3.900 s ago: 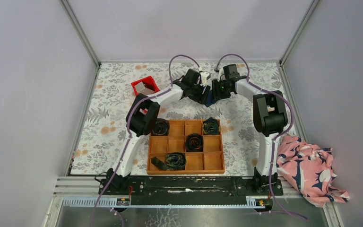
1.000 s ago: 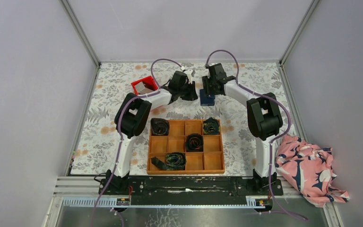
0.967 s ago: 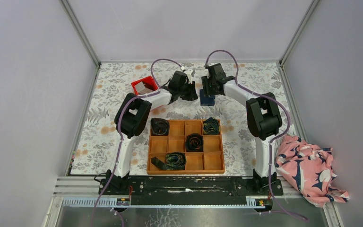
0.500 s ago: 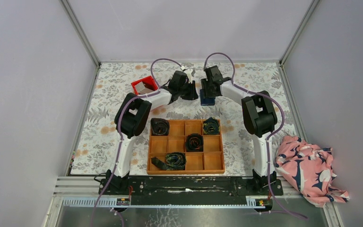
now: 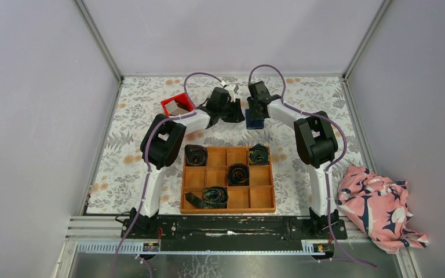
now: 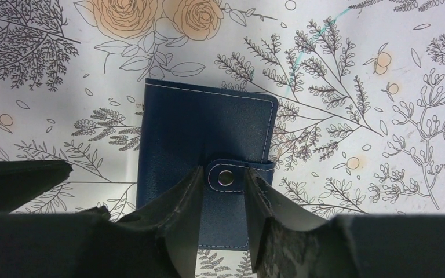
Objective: Put the credit cards into the card holder
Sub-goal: Open the card holder at the center of the board.
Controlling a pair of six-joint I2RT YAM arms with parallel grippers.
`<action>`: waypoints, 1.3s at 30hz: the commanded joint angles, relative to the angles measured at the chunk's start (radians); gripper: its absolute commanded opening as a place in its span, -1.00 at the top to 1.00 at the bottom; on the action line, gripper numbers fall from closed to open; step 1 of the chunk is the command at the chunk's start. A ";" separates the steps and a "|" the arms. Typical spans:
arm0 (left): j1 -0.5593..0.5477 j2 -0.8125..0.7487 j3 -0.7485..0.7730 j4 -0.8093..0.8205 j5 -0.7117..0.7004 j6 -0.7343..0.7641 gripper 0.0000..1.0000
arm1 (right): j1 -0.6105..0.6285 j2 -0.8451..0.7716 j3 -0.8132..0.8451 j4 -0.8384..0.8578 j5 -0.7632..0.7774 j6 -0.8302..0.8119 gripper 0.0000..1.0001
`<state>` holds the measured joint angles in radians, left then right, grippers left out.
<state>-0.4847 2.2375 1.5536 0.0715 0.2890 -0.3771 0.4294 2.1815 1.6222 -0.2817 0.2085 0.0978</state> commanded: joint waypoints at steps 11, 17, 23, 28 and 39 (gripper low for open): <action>-0.037 -0.014 0.018 0.106 0.008 -0.057 -0.19 | 0.003 0.021 -0.031 -0.060 0.050 -0.017 0.44; -0.060 0.034 0.083 0.067 -0.032 -0.059 -0.30 | 0.002 0.017 -0.033 -0.061 0.032 -0.011 0.54; -0.068 0.067 0.100 0.040 -0.105 -0.074 -0.30 | 0.002 0.019 -0.032 -0.064 0.010 -0.004 0.61; -0.073 0.075 0.099 0.021 -0.155 -0.075 -0.16 | -0.005 0.013 -0.044 -0.048 -0.038 0.010 0.64; -0.090 0.147 0.174 -0.056 -0.179 -0.084 0.18 | -0.028 0.005 -0.072 -0.025 -0.157 0.042 0.71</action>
<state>-0.5617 2.3428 1.6695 0.0643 0.1455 -0.4587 0.4061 2.1723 1.5974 -0.2584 0.1673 0.1059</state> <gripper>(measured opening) 0.422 0.197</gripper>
